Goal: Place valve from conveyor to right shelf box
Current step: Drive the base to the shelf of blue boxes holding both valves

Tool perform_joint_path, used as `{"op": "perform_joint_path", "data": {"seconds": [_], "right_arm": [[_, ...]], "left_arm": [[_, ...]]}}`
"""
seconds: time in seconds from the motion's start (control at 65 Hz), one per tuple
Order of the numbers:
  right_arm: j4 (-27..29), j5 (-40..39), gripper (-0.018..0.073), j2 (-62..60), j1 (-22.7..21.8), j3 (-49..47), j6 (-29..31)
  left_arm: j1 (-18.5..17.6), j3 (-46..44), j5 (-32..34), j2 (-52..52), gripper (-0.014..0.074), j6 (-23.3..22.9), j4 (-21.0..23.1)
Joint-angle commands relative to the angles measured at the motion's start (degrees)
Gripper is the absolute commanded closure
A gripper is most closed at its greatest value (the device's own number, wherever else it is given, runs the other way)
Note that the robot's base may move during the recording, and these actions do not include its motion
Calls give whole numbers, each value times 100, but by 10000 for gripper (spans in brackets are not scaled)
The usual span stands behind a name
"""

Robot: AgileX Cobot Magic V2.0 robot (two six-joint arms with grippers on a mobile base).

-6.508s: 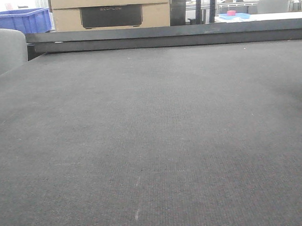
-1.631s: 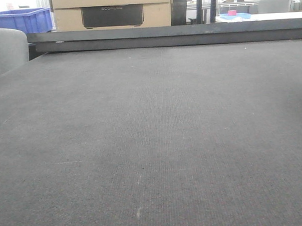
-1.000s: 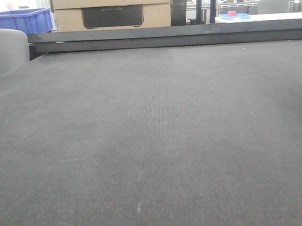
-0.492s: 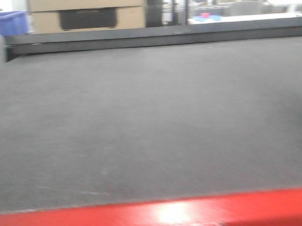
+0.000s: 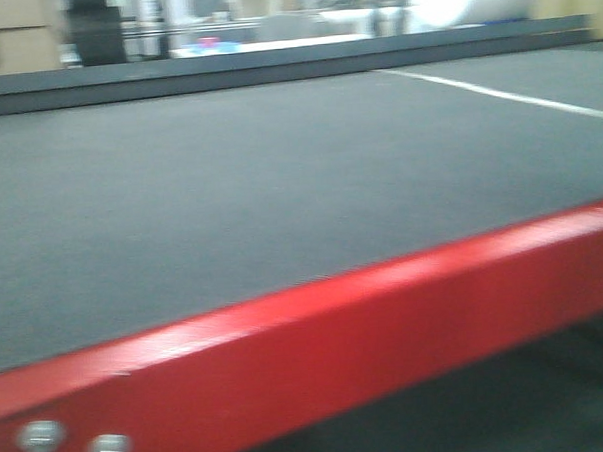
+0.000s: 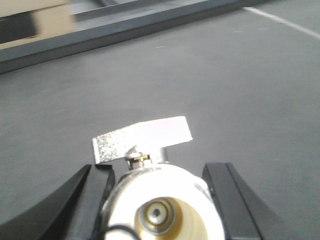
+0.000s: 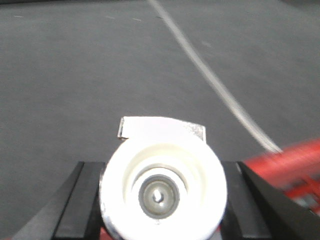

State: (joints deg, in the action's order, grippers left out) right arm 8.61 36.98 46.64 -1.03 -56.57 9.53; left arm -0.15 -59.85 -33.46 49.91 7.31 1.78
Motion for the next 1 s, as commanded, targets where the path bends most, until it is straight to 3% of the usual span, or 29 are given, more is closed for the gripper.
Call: {"op": "perform_joint_path", "data": {"seconds": [0.0, 0.985], "right_arm": [[-24, -453, 713, -58, 9, -102, 26], [-24, -453, 713, -58, 9, -102, 26]], "left_arm": [[-36, -49, 327, -47, 708, -40, 53], [-36, -49, 327, -47, 708, -40, 53]]}}
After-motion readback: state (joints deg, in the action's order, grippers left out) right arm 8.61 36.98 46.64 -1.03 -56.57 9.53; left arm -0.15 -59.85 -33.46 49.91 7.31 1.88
